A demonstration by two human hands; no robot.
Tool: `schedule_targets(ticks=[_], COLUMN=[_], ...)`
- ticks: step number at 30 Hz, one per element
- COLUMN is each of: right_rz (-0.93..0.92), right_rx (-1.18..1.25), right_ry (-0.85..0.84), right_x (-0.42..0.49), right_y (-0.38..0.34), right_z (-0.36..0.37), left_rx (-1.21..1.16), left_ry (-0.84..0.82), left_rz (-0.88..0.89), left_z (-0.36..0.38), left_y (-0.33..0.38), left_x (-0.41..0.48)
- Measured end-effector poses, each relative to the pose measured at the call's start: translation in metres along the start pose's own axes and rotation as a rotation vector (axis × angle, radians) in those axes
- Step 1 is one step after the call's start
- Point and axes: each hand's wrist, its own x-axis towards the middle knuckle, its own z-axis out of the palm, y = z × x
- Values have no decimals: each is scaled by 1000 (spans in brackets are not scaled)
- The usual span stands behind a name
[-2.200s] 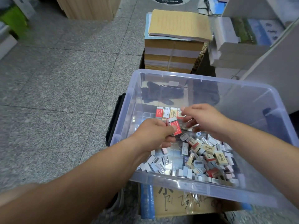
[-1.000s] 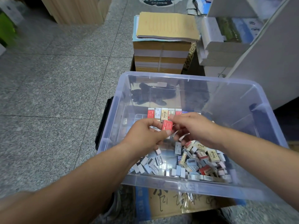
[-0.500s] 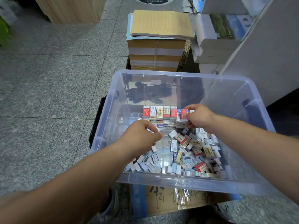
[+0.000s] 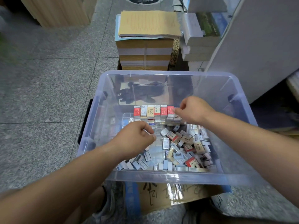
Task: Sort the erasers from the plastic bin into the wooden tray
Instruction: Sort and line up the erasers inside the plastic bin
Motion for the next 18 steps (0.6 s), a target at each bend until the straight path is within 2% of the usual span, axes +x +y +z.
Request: schedule_targets(ticks=[4, 9, 12, 18], right_rz=[-84, 29, 67, 97], right_rx=[-393, -570, -479, -119], right_ry=[187, 418, 429, 387], right_x=[-65, -111, -118, -112], right_y=[10, 55, 71, 80], right_z=[-38, -55, -51, -40], left_rx=[185, 536, 686, 774], left_ry=[-78, -246, -299, -460], left_rz=[85, 99, 106, 97], left_z=[2, 8, 26, 66], left_y=[6, 33, 32, 14], left_x=[-4, 14, 44, 72])
